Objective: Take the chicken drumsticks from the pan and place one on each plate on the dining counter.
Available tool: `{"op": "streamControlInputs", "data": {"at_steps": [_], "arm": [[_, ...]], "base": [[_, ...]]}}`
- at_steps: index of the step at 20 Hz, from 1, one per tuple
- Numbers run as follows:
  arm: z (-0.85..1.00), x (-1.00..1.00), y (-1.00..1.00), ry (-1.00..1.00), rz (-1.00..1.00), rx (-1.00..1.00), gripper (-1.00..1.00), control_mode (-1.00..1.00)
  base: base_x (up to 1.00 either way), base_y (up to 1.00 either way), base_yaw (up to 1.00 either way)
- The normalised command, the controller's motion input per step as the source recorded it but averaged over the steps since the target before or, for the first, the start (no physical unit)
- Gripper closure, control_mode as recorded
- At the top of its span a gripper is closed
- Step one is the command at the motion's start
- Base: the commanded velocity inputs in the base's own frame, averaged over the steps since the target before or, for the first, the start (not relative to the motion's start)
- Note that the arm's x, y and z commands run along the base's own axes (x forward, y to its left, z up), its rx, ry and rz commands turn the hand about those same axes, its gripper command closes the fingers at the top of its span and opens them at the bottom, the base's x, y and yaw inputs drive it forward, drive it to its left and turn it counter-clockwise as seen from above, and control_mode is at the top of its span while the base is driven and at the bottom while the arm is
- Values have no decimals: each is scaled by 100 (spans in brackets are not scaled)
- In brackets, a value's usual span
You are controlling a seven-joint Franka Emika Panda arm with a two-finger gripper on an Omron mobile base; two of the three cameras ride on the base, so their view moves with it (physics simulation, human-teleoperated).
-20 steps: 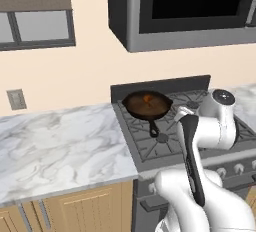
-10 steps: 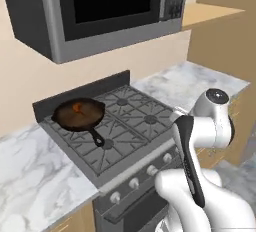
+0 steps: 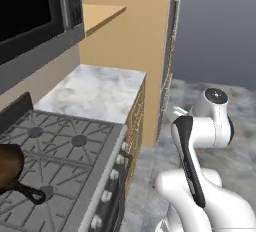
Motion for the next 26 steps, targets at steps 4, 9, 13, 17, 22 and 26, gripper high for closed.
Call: {"op": "streamControlInputs", "data": {"at_steps": [4, 9, 13, 17, 22, 26], "arm": [[0, 0, 0, 0, 0, 0, 100, 100], [0, 0, 0, 0, 0, 0, 100, 100], [0, 0, 0, 0, 0, 0, 100, 100], [0, 0, 0, 0, 0, 0, 100, 100], [0, 0, 0, 0, 0, 0, 100, 100], [0, 0, 0, 0, 0, 0, 100, 100]], "base": [[0, -24, -83], [2, -36, -78], [56, -23, -65], [100, 0, -39], [100, 0, -29], [100, 0, -34]]}}
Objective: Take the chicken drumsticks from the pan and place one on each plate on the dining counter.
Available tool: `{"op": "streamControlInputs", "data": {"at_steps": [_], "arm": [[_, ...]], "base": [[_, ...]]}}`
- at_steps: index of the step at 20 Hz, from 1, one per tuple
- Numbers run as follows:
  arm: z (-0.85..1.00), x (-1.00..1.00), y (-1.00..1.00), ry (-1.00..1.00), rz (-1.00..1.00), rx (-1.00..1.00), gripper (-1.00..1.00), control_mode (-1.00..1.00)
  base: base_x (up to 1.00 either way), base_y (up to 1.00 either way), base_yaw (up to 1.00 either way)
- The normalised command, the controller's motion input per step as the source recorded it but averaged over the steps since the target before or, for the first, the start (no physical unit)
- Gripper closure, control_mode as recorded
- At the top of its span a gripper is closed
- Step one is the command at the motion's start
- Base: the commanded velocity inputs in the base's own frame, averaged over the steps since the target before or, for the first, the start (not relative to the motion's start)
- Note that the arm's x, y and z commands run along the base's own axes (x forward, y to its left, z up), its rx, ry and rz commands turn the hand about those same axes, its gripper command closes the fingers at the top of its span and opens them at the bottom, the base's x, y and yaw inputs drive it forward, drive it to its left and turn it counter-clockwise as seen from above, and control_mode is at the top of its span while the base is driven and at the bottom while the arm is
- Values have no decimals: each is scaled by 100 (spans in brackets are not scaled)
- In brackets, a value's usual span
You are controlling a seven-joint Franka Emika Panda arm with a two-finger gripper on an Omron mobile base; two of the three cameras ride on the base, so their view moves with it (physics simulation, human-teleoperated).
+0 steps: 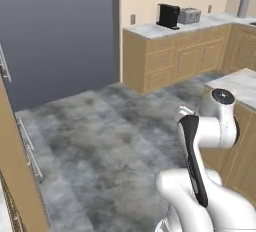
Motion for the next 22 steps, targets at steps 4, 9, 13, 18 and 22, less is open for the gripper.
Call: {"op": "streamControlInputs", "data": {"at_steps": [4, 9, 13, 18, 22], "arm": [[0, 0, 0, 0, 0, 0, 100, 100], [0, 0, 0, 0, 0, 0, 100, 100], [0, 0, 0, 0, 0, 0, 100, 100], [0, 0, 0, 0, 0, 0, 100, 100], [0, 0, 0, 0, 0, 0, 100, 100]], "base": [[100, -17, -51], [95, -55, -55], [72, -90, -53], [55, -93, -53], [21, -76, -58]]}}
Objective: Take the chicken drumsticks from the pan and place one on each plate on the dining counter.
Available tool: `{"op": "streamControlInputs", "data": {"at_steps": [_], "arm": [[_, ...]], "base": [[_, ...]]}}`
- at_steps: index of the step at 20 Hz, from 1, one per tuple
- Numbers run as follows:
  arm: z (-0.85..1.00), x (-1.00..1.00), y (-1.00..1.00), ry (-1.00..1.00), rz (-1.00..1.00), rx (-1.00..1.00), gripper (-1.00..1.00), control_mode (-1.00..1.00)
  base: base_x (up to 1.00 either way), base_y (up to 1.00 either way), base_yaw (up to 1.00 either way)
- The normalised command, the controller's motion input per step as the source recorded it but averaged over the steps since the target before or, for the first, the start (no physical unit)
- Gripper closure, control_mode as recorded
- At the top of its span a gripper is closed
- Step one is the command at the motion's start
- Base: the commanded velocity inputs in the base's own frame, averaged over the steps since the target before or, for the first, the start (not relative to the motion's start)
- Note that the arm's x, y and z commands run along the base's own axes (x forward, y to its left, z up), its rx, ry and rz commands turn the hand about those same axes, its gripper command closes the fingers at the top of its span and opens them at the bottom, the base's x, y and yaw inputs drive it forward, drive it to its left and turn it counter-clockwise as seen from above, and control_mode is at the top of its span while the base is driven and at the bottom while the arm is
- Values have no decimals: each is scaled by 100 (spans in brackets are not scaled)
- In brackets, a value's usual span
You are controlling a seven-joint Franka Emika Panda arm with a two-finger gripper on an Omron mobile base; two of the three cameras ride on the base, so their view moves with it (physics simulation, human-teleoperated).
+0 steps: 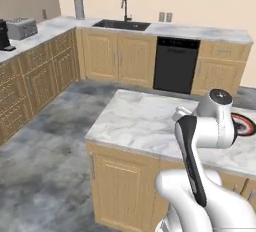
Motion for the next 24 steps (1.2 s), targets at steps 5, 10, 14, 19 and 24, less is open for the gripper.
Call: {"op": "streamControlInputs", "data": {"at_steps": [5, 10, 14, 19, 24], "arm": [[0, 0, 0, 0, 0, 0, 100, 100], [0, 0, 0, 0, 0, 0, 100, 100], [-1, 23, -9, -14, -23, 0, 100, -100], [1, 90, 0, -11, -25, 2, 100, -100], [7, 100, -10, 1, -10, 2, 100, -100]], "base": [[0, -51, -62], [1, -49, -63], [12, -21, -28], [0, 0, 0], [0, 0, 0]]}}
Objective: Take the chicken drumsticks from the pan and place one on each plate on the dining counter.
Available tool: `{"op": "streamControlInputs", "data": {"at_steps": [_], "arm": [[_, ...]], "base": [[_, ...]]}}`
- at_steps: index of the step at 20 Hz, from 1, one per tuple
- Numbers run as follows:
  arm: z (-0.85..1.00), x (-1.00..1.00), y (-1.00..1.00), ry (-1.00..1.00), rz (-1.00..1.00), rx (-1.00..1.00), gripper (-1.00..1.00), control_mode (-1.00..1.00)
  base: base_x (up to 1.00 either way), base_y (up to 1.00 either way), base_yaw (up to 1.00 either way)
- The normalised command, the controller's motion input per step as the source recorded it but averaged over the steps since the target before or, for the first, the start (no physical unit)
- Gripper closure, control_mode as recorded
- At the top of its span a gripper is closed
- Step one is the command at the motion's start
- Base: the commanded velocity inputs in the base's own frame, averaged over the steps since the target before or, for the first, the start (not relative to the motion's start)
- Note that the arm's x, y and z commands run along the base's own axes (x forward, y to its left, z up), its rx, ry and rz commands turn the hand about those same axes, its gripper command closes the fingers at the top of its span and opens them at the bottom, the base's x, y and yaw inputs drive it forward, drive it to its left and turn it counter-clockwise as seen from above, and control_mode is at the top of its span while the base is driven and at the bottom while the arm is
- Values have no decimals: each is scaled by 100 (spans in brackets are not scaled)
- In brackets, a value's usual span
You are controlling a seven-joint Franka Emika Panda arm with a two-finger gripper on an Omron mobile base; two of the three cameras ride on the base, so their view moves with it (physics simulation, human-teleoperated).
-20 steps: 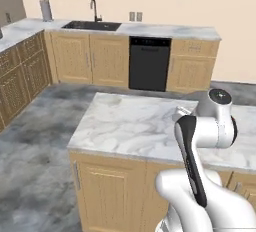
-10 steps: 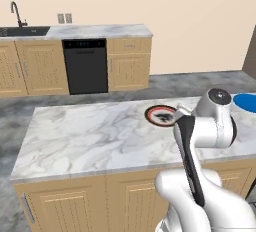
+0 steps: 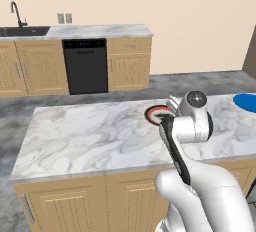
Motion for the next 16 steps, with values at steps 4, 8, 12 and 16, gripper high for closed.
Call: {"op": "streamControlInputs", "data": {"at_steps": [4, 8, 12, 16], "arm": [[31, 92, -45, 19, 0, 10, 100, -100], [13, 81, -34, 21, 2, 6, 100, -100], [-35, 83, 0, 1, 0, 0, 100, -100], [-74, 69, 0, 0, 0, 0, 100, -100]], "base": [[0, 0, 0], [0, 0, 0], [0, 0, 0], [0, 0, 0]]}}
